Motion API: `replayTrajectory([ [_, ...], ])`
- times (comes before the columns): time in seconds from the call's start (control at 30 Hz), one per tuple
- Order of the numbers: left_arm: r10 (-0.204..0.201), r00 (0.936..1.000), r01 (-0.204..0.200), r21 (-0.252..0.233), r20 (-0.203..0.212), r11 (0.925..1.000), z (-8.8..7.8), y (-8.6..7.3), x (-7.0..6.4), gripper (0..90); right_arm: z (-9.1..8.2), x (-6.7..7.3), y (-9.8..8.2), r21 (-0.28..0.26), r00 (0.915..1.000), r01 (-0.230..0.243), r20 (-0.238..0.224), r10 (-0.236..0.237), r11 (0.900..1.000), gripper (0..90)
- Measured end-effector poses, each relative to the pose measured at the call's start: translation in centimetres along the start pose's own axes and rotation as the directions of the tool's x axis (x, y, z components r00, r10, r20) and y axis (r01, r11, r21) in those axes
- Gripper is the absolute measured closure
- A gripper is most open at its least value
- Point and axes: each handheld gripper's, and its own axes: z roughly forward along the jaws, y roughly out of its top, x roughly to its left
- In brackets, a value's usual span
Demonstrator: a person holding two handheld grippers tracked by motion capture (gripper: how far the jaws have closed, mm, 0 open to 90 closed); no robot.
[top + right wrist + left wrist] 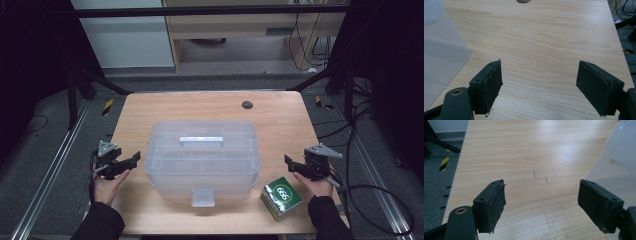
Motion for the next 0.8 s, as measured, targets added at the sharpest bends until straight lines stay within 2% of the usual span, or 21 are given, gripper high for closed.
replayTrajectory([
  [0.07, -0.017, 0.9998, 0.017, -0.040, 0.001, 0.9990, -0.8, 0.3, 0.2, 23.0, -0.1, 0.1, -0.1, 0.003, 1.0000, 0.008, -0.002, -0.008, 1.000, 20.7],
  [0.13, -0.012, 0.9997, 0.014, -0.079, 0.020, 0.9968, -1.5, 0.7, 0.4, 23.5, -0.1, 0.5, -0.2, 0.023, 0.9991, 0.039, -0.014, -0.039, 0.999, 20.1],
  [0.23, -0.022, 0.9988, 0.025, -0.072, 0.043, 0.9971, -1.8, 1.0, 0.5, 24.7, -0.2, 0.7, -0.2, 0.018, 0.9984, 0.056, -0.014, -0.055, 0.998, 20.6],
  [0.3, 0.006, 0.9994, -0.002, -0.094, 0.033, 0.9956, -2.3, 1.3, 0.4, 27.1, -0.4, 0.9, 0.0, 0.007, 0.9983, 0.054, -0.024, -0.054, 0.999, 20.7],
  [0.33, 0.010, 0.9987, -0.004, -0.118, 0.050, 0.9930, -2.8, 1.7, 0.3, 27.9, -0.6, 1.1, 0.1, -0.002, 0.9980, 0.047, -0.043, -0.047, 0.999, 20.8],
  [0.37, 0.010, 0.9987, -0.004, -0.118, 0.050, 0.9930, -2.8, 1.7, 0.3, 28.0, -0.6, 1.1, 0.1, -0.002, 0.9980, 0.047, -0.043, -0.047, 0.999, 20.8],
  [0.43, 0.027, 0.9983, -0.020, -0.136, 0.052, 0.9904, -3.3, 2.2, 0.2, 27.4, -0.8, 1.3, 0.2, 0.001, 0.9975, 0.052, -0.047, -0.052, 0.999, 20.9],
  [0.47, 0.037, 0.9982, -0.029, -0.152, 0.048, 0.9880, -3.6, 2.3, 0.2, 29.1, -0.7, 1.3, 0.3, -0.002, 0.9966, 0.071, -0.040, -0.071, 0.997, 21.1],
  [0.53, 0.049, 0.9947, -0.034, -0.168, 0.090, 0.9852, -4.4, 2.8, 0.1, 32.1, -0.6, 1.3, 0.3, 0.005, 0.9970, 0.062, -0.046, -0.062, 0.998, 21.5],
  [0.57, 0.049, 0.9947, -0.034, -0.168, 0.090, 0.9852, -4.4, 2.8, 0.1, 32.7, -0.6, 1.3, 0.3, 0.005, 0.9970, 0.062, -0.046, -0.062, 0.998, 21.5],
  [0.63, 0.080, 0.9929, -0.063, -0.183, 0.088, 0.9811, -4.8, 3.2, -0.1, 33.5, -0.6, 1.4, 0.3, 0.012, 0.9963, 0.070, -0.051, -0.070, 0.997, 21.8],
  [0.67, 0.122, 0.9898, -0.105, -0.204, 0.074, 0.9733, -5.4, 3.8, -0.4, 34.3, -0.5, 1.5, 0.3, 0.020, 0.9950, 0.087, -0.051, -0.086, 0.996, 22.1],
  [0.7, 0.122, 0.9898, -0.105, -0.204, 0.074, 0.9733, -5.4, 3.8, -0.4, 34.3, -0.5, 1.5, 0.3, 0.020, 0.9950, 0.087, -0.051, -0.086, 0.996, 22.1],
  [0.8, 0.174, 0.9803, -0.151, -0.213, 0.094, 0.9654, -6.2, 4.8, -1.0, 34.2, -0.5, 1.6, 0.3, 0.023, 0.9933, 0.100, -0.060, -0.098, 0.995, 22.5],
])
